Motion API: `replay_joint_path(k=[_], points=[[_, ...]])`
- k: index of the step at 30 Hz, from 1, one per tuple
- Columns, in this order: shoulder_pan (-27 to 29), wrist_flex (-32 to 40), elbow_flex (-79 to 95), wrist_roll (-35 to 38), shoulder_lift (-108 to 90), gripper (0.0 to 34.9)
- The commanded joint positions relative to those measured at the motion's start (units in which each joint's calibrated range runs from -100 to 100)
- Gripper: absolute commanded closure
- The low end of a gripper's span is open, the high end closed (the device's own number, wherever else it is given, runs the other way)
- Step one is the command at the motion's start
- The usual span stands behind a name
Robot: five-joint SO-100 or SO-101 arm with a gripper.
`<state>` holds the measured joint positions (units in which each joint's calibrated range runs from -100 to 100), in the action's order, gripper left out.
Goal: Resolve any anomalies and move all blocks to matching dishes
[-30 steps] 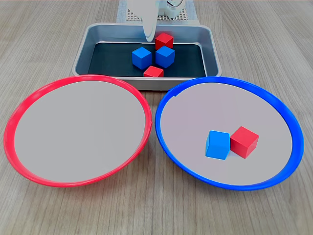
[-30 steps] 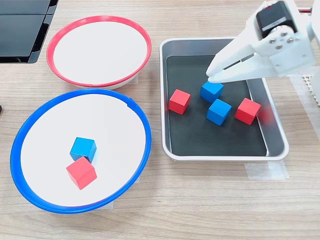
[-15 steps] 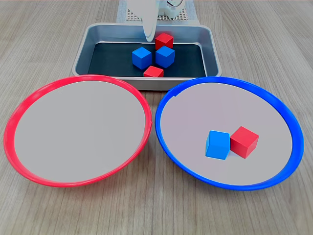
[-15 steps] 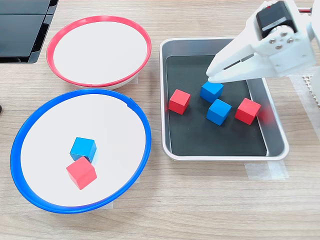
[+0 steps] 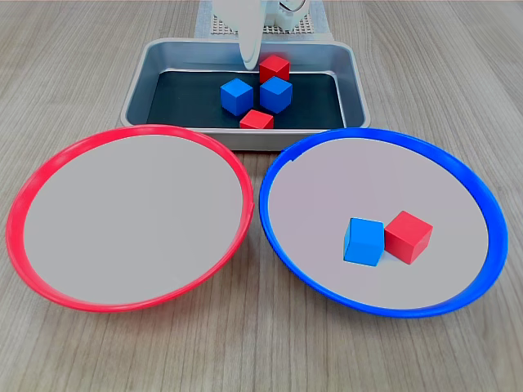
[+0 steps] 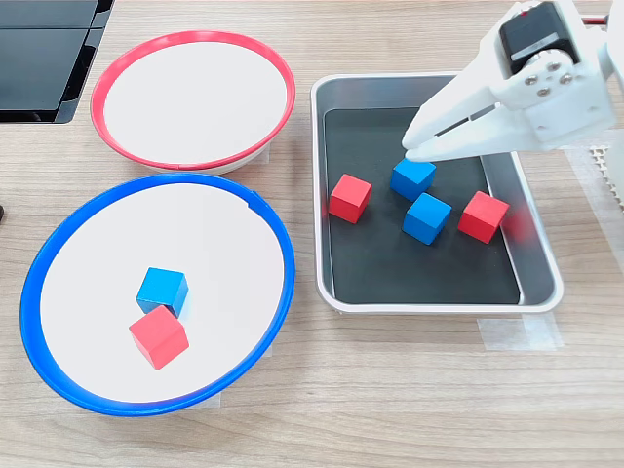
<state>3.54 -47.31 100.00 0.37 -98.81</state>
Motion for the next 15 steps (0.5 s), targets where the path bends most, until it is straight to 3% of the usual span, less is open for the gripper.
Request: replay_joint_path(k=[1,5,9,12,13,15], points=[[-0.01,-0.11,0.00,0.24,-0.26,34.6],[-0.86,-2.67,-3.00,1.81,3.33,34.6],[-0.29,-9.03,-16.93,11.28,19.45,34.7],[1.21,-7.21,-21.76,16.31,29.60,34.7],[1.97,-6.14,-22.94,17.78,32.67,33.8],[2.81,-5.39,-24.31,21.34,37.61,27.2]])
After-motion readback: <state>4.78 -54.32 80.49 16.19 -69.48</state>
